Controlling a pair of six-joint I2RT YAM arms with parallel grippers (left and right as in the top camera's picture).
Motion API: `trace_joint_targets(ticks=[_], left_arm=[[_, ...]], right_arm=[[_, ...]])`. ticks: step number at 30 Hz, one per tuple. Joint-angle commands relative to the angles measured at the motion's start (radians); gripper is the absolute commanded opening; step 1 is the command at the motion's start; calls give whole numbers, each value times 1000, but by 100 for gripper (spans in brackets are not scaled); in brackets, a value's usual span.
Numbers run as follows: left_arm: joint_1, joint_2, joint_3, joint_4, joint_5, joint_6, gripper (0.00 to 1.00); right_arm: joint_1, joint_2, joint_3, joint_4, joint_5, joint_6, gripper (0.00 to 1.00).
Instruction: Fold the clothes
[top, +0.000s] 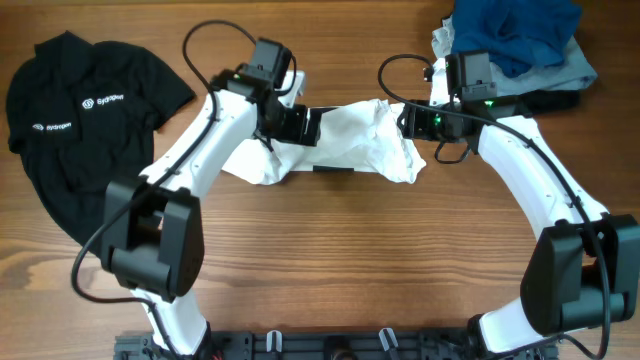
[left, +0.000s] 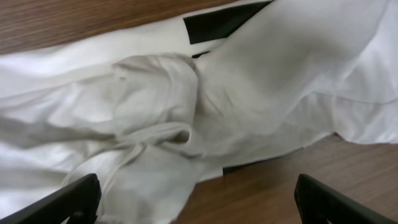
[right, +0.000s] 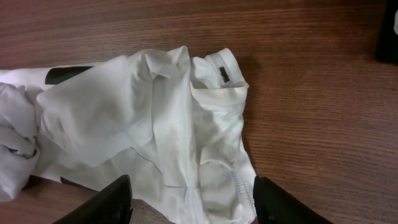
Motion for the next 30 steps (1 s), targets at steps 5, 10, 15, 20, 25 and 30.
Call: trace_joint_targets(ticks=[5, 10, 15, 20, 25, 30], left_arm=[[56, -33, 47, -71, -99, 71, 100], [69, 52, 47, -121, -201, 113, 95], [73, 96, 47, -177, -142, 113, 51], [52, 109, 46, -177, -23, 166, 21], [18, 124, 45, -138, -12, 165, 17], [-5, 127, 45, -50, -5, 125, 4]], right_arm=[[-3, 18, 8, 6, -8, 5, 63], [-2, 18, 8, -1, -8, -11, 63], [-2, 18, 8, -7, -5, -21, 66], [-2, 18, 8, -6, -5, -20, 67], [-2, 18, 8, -7, -5, -21, 67], [-2, 18, 8, -7, -1, -20, 66]])
